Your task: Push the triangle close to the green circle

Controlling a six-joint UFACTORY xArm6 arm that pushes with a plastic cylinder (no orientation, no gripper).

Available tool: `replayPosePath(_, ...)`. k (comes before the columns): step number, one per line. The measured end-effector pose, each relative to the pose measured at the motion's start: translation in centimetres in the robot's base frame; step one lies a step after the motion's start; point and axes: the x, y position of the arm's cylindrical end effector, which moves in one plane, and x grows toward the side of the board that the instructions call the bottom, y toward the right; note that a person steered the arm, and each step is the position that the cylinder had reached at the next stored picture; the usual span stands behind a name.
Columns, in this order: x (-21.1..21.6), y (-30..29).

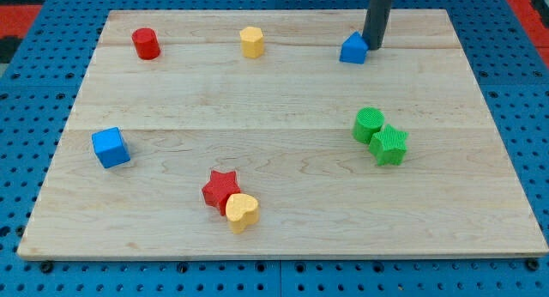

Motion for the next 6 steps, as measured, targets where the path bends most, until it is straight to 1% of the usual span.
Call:
replayPosePath(1, -2.3, 0.0)
replayPosePath(2, -2.5, -3.6)
replayPosePath(3, 0.8, -4.5)
replayPosePath(4, 5.6, -4.1)
replayPosePath(5, 9.5, -4.1)
replayPosePath(6, 7.6, -9.6)
